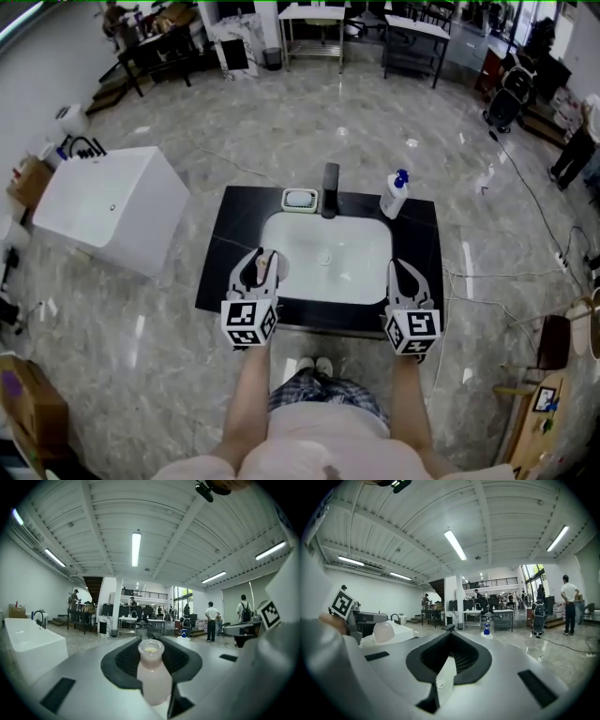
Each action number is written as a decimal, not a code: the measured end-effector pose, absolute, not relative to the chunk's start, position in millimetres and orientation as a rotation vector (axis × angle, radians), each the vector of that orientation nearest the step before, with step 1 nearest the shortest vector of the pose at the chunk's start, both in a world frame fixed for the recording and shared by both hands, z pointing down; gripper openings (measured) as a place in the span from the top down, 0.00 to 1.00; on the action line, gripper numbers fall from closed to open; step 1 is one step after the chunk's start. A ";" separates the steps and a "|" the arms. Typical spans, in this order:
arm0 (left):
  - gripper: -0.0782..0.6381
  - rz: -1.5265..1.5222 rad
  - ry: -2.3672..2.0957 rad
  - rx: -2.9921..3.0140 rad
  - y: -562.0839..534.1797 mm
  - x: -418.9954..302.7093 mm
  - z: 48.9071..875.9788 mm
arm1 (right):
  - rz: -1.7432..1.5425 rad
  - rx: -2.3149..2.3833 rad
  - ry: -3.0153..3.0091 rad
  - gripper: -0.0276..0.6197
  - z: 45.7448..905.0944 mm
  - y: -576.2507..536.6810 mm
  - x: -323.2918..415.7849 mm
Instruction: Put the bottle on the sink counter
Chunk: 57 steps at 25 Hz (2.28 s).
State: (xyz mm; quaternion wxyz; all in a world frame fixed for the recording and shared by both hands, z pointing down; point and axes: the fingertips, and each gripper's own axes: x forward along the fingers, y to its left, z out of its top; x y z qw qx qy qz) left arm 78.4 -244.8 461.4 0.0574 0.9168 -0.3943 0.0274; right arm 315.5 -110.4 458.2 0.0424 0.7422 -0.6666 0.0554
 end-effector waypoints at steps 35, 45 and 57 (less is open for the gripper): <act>0.70 0.097 -1.437 2.663 -514.8 15.9 509.4 | 0.101 1.700 -2.580 0.93 488.4 -514.2 94.5; 0.70 0.131 -1.484 2.588 -586.1 11.9 587.0 | 0.244 1.627 -2.565 0.93 579.4 -585.7 84.1; 0.70 0.214 -1.481 2.550 -617.9 21.1 649.1 | 0.345 1.627 -2.485 0.93 648.5 -594.8 93.0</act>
